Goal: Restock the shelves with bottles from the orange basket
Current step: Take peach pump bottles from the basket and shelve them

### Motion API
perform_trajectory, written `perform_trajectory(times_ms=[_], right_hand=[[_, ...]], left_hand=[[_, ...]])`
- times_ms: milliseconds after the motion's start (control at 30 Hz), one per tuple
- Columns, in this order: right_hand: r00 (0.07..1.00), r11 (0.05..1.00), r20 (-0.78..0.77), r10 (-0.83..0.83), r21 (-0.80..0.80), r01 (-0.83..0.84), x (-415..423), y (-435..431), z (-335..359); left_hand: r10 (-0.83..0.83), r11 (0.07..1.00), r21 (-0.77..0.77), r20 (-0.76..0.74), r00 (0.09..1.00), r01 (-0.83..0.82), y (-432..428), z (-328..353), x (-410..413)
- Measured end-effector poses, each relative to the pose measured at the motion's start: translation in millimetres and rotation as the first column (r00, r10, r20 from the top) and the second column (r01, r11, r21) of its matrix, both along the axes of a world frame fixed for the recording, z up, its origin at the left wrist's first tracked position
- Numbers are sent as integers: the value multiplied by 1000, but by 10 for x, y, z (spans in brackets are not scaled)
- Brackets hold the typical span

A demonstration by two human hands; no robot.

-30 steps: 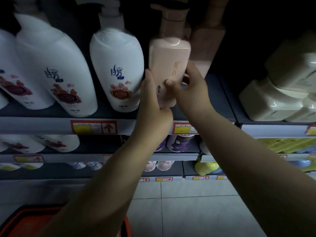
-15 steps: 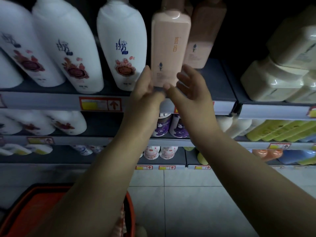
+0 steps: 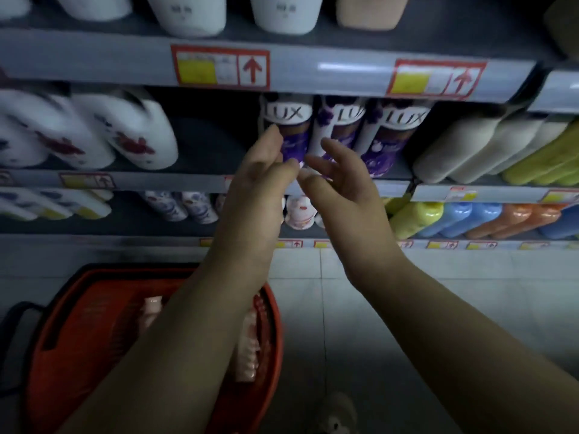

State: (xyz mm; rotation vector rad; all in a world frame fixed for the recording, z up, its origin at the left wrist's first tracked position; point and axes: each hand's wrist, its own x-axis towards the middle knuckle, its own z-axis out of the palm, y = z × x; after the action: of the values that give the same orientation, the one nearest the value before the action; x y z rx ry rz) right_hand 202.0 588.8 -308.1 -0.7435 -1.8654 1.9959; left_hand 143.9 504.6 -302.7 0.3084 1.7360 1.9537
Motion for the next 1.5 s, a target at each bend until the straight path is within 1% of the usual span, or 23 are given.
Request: perform_trajectory(times_ms=[133,200,333,433,500,567,633,700,800,867,900,933,967,1033,1067,1100,1167,1200,1267,1334,1400,1434,1500], right_hand=[[996,999,88,-26,-32,29,-19,-478,-506],[990,997,130,-47,-53,54,-10,-704,-746],[971,989,225,-81,-102,106,27,-1109,-1250],[938,981,338,-76,-141,130,81,-1374,-1711],[907,987,413,-78,-93,128,158,-1493,-2045],[871,994,486,-67,-40,99,250,-1573,-2327],[818,998,574,-31,-24,55,334,-1627,-2586],[736,1000,677,24,-8,-25,392,-1663,-2852],[586,987,799,133,-51,-154,455,-1770,-3220],[550,975,824,139,-16,-222,477,-1874,-3450],[551,972,824,131,3,-235,486,-1932,-3551],[546,976,830,117,6,-218,494,-1981,-3686],[531,986,843,89,1,-166,503,-2025,-3816],[498,999,867,7,19,-46,530,-2059,-4031],[500,1000,866,-17,23,-6,541,-2053,-4096],[503,1000,864,-14,19,-6,543,-2036,-4113],[528,996,848,48,1,-92,560,-1993,-4047],[547,989,833,84,-3,-146,566,-1968,-3955],[605,978,785,134,-7,-207,613,-1918,-3766],[650,980,738,181,-82,-180,635,-1871,-3510],[683,973,694,227,-185,-136,628,-1828,-3233],[694,965,679,238,-247,-90,624,-1802,-3098],[721,930,649,243,-366,16,608,-1762,-2826]], left_hand=[[-3,999,-51,60,998,6,-486,-471,-57],[8,996,-84,120,993,2,-703,-702,-87],[-35,989,-134,167,985,58,-1099,-1223,-97],[22,984,-179,262,965,26,-1315,-1678,-81],[54,976,-218,324,944,19,-1406,-1980,-35],[104,965,-262,386,917,1,-1488,-2295,47],[149,949,-315,417,897,-11,-1591,-2614,146],[174,927,-376,440,881,4,-1685,-2905,249],[157,900,-425,527,835,99,-1806,-3246,437],[159,902,-410,602,782,133,-1883,-3422,566],[162,911,-389,643,748,137,-1921,-3502,632],[159,917,-370,686,710,151,-1960,-3594,693],[157,920,-355,721,675,165,-1989,-3673,753],[168,916,-359,750,640,179,-2026,-3815,844],[182,915,-367,750,636,170,-2030,-3865,878],[193,915,-371,745,638,156,-2031,-3903,905],[212,914,-385,722,658,128,-2038,-3917,924],[206,916,-383,701,683,117,-2049,-3884,915],[168,927,-358,664,728,112,-2096,-3777,869],[133,942,-320,638,759,103,-2143,-3622,815],[130,966,-255,628,767,46,-2161,-3444,751],[124,973,-228,634,763,31,-2159,-3350,709],[95,976,-210,632,769,52,-2143,-3146,611]])
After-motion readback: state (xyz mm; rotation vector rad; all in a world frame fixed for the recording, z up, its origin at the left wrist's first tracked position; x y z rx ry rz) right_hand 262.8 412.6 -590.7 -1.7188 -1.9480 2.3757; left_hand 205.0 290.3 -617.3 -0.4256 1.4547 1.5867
